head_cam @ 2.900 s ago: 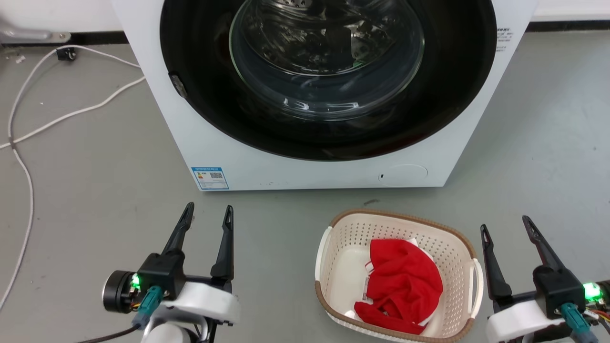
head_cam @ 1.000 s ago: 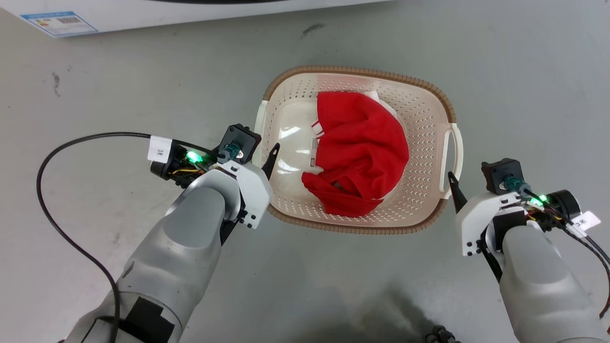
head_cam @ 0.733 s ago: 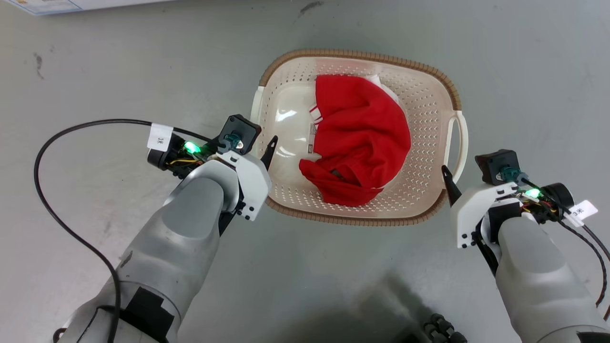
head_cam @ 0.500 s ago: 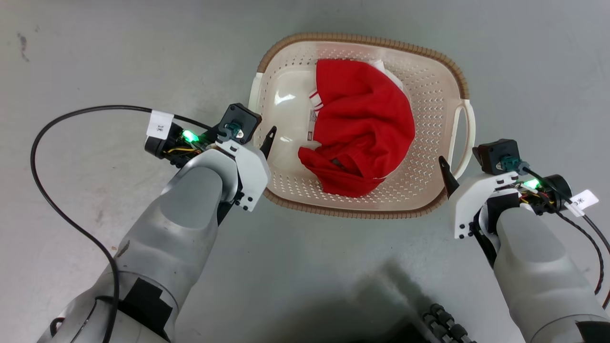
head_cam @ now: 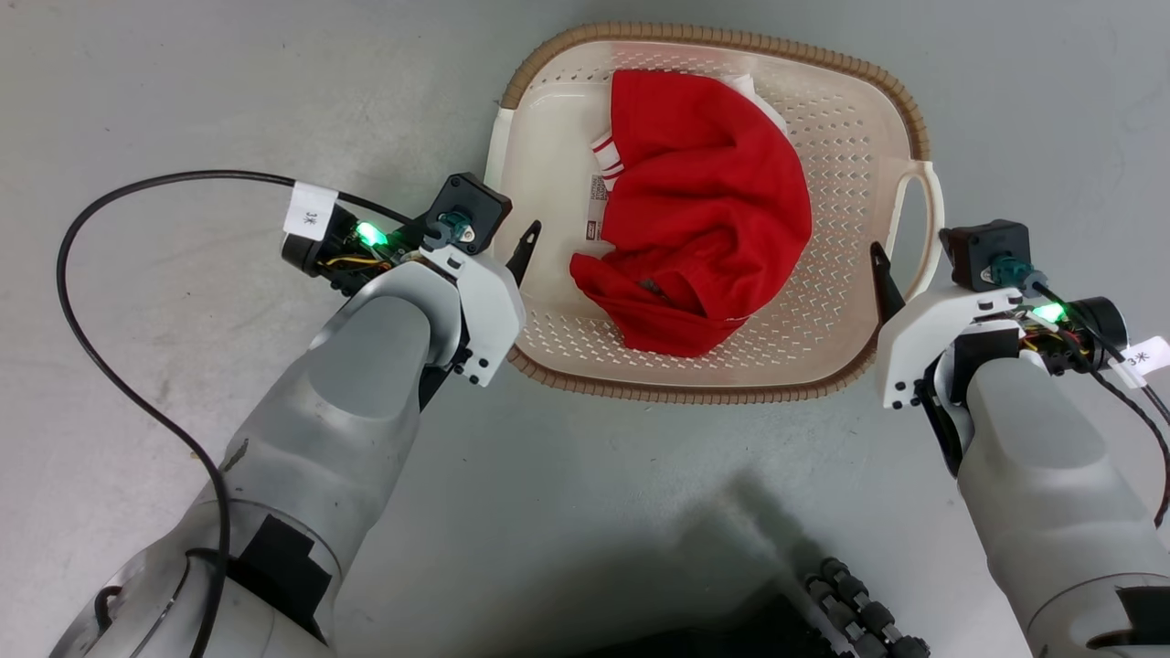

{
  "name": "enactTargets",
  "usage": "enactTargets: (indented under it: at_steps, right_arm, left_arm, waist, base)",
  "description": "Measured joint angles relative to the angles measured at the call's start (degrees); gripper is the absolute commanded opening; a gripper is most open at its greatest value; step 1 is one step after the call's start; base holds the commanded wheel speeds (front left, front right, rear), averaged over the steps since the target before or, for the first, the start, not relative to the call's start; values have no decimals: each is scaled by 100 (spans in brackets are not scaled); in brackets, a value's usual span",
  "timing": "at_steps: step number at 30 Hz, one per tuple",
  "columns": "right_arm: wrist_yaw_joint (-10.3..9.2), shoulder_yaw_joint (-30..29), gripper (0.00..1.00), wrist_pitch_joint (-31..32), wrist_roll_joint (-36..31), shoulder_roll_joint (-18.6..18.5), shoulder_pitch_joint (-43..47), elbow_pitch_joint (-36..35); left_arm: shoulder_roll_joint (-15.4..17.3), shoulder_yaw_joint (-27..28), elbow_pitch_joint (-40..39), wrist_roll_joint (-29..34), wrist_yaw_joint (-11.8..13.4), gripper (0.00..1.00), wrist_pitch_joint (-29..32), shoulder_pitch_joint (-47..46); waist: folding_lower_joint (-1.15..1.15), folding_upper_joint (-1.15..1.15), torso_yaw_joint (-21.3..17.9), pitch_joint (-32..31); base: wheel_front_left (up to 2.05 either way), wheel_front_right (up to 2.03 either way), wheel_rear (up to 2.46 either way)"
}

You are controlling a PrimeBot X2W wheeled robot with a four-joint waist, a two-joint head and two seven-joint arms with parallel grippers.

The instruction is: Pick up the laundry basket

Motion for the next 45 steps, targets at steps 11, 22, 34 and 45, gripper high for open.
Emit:
enactTargets:
  at_steps: [11, 22, 34, 45]
  right_arm:
    - [43, -40, 100, 65, -2, 51, 99, -149]
    - [44, -178, 100, 76, 13, 53, 165, 58]
    - [43, 330, 100, 76, 660, 51, 32, 315]
    - [42, 714, 0, 211, 1174, 38, -64, 375]
  left_arm:
    - [123, -131, 76, -127, 7, 100, -30, -16]
    - [110, -242, 90, -168, 9, 100, 1, -59]
    - [110, -374, 96, -176, 9, 100, 179, -106]
    - [98, -478, 88, -246, 8, 0, 315, -190]
  waist:
    - [0, 0, -33, -177]
    - [0, 0, -6, -187]
    - [0, 0, -5, -20]
    - [0, 0, 4, 118]
  base:
    - [0, 0, 0]
    - [0, 0, 0]
    - [0, 0, 0]
    - [0, 0, 0]
